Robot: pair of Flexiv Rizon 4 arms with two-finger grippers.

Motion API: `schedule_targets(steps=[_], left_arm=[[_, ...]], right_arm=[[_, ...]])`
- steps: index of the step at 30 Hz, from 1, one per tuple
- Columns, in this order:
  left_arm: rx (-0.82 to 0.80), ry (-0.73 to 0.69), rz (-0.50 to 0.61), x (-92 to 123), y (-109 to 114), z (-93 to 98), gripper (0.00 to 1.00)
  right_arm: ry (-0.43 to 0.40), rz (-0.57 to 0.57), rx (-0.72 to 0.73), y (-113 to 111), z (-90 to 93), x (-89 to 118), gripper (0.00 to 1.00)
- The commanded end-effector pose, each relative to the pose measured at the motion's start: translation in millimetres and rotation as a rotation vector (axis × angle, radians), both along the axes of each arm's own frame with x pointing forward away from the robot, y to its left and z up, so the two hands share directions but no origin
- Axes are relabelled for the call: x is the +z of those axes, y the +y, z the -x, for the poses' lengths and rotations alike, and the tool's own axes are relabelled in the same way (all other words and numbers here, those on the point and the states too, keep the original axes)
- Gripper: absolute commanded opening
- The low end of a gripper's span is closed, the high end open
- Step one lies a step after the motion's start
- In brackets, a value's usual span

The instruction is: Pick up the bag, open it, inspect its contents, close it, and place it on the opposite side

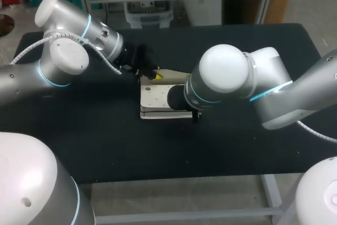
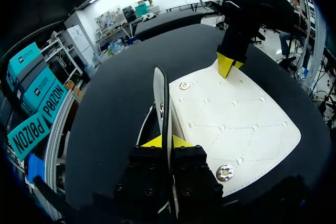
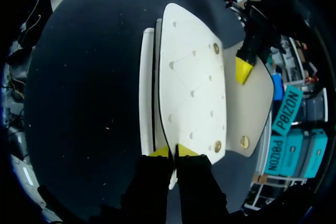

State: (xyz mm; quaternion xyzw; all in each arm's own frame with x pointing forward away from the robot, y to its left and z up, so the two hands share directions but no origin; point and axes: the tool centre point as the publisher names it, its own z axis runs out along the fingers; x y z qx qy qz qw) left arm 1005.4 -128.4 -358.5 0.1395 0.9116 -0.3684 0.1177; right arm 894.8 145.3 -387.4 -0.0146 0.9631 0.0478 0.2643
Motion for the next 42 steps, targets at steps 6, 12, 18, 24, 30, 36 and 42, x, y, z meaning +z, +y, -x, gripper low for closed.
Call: schedule_targets(steps=[6, 12, 18, 24, 30, 36, 42], left_arm=[[0.020, 0.069, -0.009, 4, 1, -2.1, 0.00], [0.033, 0.133, -0.023, 6, 0, -2.7, 0.00], [0.056, 0.164, -0.017, 8, 1, -5.2, 0.00], [0.106, 0.183, 0.011, 16, 5, -6.1, 0.00], [0.186, 0.199, 0.049, 33, 13, -8.4, 0.00], [0.253, 0.187, 0.084, 53, 22, -6.6, 0.00], [0.281, 0.167, 0.091, 76, 24, 1.9, 0.00]], right_arm=[[-0.007, -0.004, 0.000, 0, 0.6, -4, 0.00], [-0.007, -0.004, 0.000, 0, 0.6, -4, 0.00], [0.002, -0.015, 0.002, -1, 1.0, -1, 0.00], [0.024, -0.031, -0.011, -3, 4.5, 13, 1.00], [0.007, -0.089, 0.010, -10, 18.4, 45, 1.00], [-0.039, -0.154, 0.036, -15, 31.5, 78, 1.00], [-0.071, -0.166, 0.029, -16, 31.1, 91, 1.00]])
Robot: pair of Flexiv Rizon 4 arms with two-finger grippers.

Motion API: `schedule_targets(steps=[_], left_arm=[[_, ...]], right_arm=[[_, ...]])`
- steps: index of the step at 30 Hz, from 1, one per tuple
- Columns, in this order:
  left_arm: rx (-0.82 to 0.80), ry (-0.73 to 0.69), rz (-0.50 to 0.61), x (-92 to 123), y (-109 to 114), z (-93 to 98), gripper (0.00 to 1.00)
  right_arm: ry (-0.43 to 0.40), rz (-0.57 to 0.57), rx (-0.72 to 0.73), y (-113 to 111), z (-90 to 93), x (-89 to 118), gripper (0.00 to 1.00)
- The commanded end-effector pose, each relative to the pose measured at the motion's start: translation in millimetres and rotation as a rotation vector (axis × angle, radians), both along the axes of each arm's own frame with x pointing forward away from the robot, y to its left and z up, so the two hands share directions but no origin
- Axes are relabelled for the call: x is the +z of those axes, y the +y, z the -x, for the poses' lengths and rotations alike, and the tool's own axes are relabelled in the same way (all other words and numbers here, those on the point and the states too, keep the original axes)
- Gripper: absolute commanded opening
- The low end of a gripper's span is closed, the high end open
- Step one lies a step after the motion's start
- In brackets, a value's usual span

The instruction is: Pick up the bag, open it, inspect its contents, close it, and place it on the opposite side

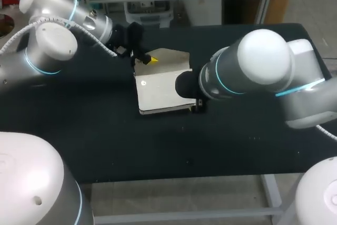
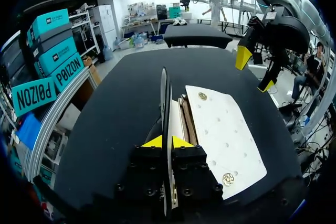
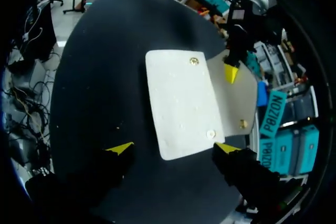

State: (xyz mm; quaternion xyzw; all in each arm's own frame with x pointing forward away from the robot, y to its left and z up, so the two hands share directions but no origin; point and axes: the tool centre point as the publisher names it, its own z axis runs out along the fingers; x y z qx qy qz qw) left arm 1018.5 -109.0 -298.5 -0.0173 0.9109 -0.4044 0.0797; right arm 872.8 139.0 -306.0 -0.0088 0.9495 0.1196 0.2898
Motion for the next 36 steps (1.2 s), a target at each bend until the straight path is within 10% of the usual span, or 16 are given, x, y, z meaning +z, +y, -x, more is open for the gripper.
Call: schedule_targets(steps=[1, 8, 14, 36], left_arm=[[0.036, -0.032, -0.009, 20, 4, 16.5, 0.00], [0.038, -0.034, -0.008, 28, 5, 19.6, 0.00], [0.038, -0.034, -0.008, 28, 5, 19.6, 0.00], [0.056, -0.101, -0.044, 66, -20, 53.1, 0.00]], right_arm=[[-0.021, -0.025, 0.004, -9, 9.1, 11, 1.00], [-0.032, -0.037, 0.014, -7, 8.7, 24, 0.96], [-0.039, -0.034, 0.035, -4, 6.7, 39, 0.00], [-0.128, 0.067, 0.058, 14, -30.5, 46, 0.00]])
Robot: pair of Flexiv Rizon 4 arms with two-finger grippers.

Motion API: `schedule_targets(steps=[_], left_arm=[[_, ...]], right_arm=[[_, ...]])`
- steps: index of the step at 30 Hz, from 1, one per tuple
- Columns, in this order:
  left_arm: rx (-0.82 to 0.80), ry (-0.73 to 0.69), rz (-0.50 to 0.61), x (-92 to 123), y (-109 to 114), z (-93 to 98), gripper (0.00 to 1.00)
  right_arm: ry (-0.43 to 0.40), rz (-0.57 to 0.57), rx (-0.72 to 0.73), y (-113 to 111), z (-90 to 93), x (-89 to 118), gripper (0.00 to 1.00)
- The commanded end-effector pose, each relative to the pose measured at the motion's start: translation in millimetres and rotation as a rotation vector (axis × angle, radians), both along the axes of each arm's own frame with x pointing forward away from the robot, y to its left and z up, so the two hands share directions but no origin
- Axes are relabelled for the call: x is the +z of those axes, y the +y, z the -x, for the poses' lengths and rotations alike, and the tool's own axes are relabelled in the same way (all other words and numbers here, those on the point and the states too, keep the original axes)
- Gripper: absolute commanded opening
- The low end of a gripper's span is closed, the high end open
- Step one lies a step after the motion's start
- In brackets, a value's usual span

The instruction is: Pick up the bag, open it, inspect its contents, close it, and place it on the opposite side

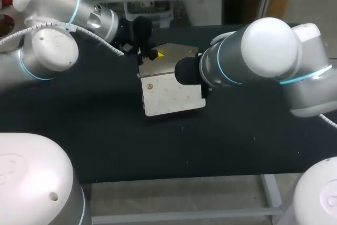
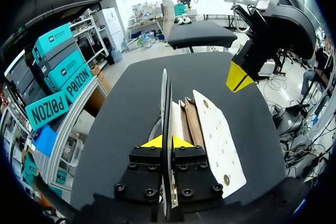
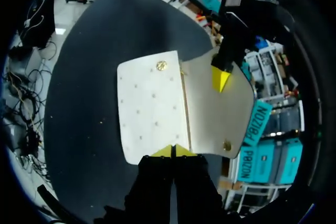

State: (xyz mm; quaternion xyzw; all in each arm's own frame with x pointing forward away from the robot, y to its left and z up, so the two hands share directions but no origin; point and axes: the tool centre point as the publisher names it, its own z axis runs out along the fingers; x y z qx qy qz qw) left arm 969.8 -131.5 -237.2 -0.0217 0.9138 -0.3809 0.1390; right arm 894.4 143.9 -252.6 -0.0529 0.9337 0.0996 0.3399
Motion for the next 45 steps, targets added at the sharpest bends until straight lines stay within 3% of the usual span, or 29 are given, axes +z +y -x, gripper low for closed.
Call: schedule_targets(steps=[1, 15, 20, 25, 30, 37, 45], left_arm=[[0.002, 0.002, 0.003, 5, 3, 4.5, 0.00], [-0.051, 0.027, 0.051, 2, 6, 3.0, 0.00], [-0.051, 0.031, 0.070, 5, 6, 2.9, 0.00], [-0.045, 0.028, 0.075, 9, 6, 2.9, 0.00], [-0.055, 0.028, 0.052, 10, 3, 5.7, 0.00], [-0.064, 0.045, 0.047, 7, 2, 7.5, 0.00], [-0.080, 0.046, 0.065, 12, 2, 10.8, 0.00]], right_arm=[[-0.017, 0.013, 0.008, 10, -11.6, -8, 0.00], [0.014, 0.016, 0.042, 17, -41.5, -28, 0.00], [0.027, 0.023, 0.050, 18, -40.9, -34, 0.00], [0.019, 0.033, 0.068, 19, -29.2, -34, 0.00], [-0.032, 0.027, 0.063, 17, -25.7, -20, 0.00], [-0.065, 0.042, 0.060, 21, -43.5, -9, 0.00], [0.006, 0.041, 0.064, 30, -71.6, -30, 0.00]])
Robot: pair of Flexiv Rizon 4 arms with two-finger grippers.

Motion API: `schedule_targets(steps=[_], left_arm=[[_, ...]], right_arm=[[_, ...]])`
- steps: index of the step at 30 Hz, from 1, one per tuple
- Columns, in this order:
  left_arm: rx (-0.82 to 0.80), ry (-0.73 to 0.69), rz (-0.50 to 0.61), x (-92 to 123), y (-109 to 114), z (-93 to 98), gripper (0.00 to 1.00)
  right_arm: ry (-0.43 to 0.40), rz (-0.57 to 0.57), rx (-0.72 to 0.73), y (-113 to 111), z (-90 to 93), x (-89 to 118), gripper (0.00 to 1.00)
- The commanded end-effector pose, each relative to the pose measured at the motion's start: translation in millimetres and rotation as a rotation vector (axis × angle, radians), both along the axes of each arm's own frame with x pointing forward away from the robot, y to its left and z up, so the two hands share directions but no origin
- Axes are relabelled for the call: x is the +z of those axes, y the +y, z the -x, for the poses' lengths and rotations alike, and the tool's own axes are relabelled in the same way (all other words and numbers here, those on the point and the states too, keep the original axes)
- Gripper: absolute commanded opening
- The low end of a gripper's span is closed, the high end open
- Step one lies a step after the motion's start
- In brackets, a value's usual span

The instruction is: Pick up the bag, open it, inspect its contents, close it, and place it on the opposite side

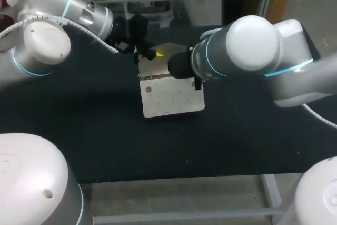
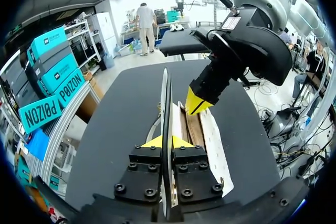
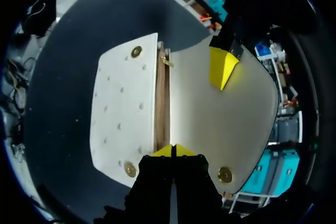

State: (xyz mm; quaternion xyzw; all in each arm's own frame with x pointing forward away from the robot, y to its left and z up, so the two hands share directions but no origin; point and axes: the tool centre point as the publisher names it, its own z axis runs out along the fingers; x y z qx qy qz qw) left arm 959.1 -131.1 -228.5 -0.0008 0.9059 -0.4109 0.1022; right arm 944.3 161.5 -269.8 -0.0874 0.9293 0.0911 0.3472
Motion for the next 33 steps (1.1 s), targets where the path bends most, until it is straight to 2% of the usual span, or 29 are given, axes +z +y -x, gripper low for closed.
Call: schedule_targets(steps=[1, 4, 18, 25, 30, 33], left_arm=[[-0.007, -0.004, 0.012, 4, 2, 0.5, 0.00], [0.001, -0.011, 0.019, 6, 3, 0.3, 0.00], [0.059, -0.015, 0.051, 7, 4, -2.1, 0.00], [0.062, -0.015, 0.054, 5, 2, -1.4, 0.00], [0.047, -0.020, 0.052, 7, 1, 1.5, 0.00], [0.035, -0.021, 0.047, 6, 0, 3.4, 0.00]], right_arm=[[0.038, 0.008, 0.005, 13, -23.0, -16, 0.00], [0.052, 0.010, 0.008, 13, -20.2, -22, 0.00], [0.033, 0.025, 0.013, 5, 24.4, -26, 0.00], [0.024, 0.026, 0.020, 6, 30.7, -25, 0.00], [0.043, 0.020, 0.015, 4, 26.6, -30, 0.00], [0.036, 0.012, 0.008, 3, 22.0, -26, 0.00]])
